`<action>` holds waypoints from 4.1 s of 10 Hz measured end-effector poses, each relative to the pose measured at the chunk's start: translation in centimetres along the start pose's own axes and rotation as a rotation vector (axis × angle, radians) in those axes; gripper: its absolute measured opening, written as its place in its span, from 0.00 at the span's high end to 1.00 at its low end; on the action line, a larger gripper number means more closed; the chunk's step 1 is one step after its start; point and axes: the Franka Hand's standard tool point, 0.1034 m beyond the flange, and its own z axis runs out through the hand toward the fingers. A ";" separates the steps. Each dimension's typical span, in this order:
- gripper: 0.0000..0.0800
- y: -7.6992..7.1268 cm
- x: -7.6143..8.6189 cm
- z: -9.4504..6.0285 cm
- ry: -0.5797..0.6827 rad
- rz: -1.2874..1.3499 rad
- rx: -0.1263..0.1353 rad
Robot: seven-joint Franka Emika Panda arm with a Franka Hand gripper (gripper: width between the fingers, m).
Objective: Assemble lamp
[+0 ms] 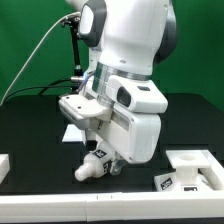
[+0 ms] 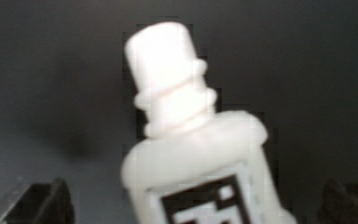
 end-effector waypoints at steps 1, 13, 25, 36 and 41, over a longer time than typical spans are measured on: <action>0.13 -0.2 -0.1 0.3 0.002 0.004 0.005; 0.58 -3.9 -7.2 -0.5 0.027 0.223 -0.009; 0.57 -9.9 -8.8 -1.7 0.086 1.473 0.038; 0.57 -10.5 -5.8 1.5 0.143 1.912 0.205; 0.57 -10.6 -5.6 2.9 0.129 1.926 0.237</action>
Offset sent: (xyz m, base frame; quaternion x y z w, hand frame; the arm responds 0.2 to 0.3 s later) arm 0.0000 0.0000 0.0000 0.0000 0.0000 0.0000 1.0000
